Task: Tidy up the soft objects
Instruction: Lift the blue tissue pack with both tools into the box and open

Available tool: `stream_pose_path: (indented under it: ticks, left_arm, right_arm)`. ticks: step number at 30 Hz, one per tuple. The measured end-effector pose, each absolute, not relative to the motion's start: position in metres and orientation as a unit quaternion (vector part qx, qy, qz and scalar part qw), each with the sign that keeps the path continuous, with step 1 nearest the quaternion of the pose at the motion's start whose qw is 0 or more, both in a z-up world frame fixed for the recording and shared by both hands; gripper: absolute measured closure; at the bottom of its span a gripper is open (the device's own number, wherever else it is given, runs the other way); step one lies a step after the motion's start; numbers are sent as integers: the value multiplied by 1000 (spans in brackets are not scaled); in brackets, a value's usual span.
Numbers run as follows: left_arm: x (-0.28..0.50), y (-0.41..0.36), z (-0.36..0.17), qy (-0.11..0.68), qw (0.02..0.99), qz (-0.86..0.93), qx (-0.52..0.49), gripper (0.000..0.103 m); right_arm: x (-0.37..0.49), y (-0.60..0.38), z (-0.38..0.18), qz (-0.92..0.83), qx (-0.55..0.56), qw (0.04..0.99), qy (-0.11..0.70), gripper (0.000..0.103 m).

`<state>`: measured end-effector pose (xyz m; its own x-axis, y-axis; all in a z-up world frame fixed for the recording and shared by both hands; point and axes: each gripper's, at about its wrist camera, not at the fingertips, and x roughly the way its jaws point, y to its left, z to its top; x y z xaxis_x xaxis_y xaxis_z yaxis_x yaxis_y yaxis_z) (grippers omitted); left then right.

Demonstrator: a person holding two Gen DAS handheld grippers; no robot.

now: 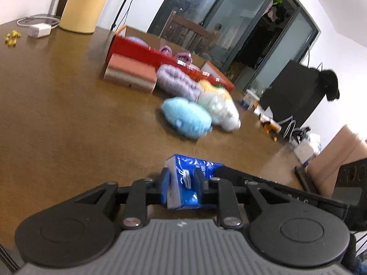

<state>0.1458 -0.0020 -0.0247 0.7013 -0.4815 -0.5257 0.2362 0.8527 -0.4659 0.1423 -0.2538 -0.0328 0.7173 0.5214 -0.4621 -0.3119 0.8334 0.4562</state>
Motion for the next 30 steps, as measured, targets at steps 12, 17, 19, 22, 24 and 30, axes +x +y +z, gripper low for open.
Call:
stream_pose_path:
  ticks: [12,17,19,22,24,30]
  left_arm:
    - [300,1,81,226,939,-205,-160,83]
    - [399,10,83,261,936,-175,-160,83]
    - [428,12,74,279,935,-159,-153,83]
    - [455,10,54,301,935,-141,-123,83]
    - [467,10,39,319,933,-131,-106,82]
    - [480,2,10,346,931,-113,-23,78]
  right_arm:
    - [296,-244,80,236,136,939,210,88]
    - [412,-232,86,229,171,921,266,88]
    - [450,-224,76,226,181,911,294,88]
    - [486,-214,54,220,183,900,329,88]
    - [500,-207,38,216,177,896,345,88]
    - [521,-184,-7,219,152,874,405,85]
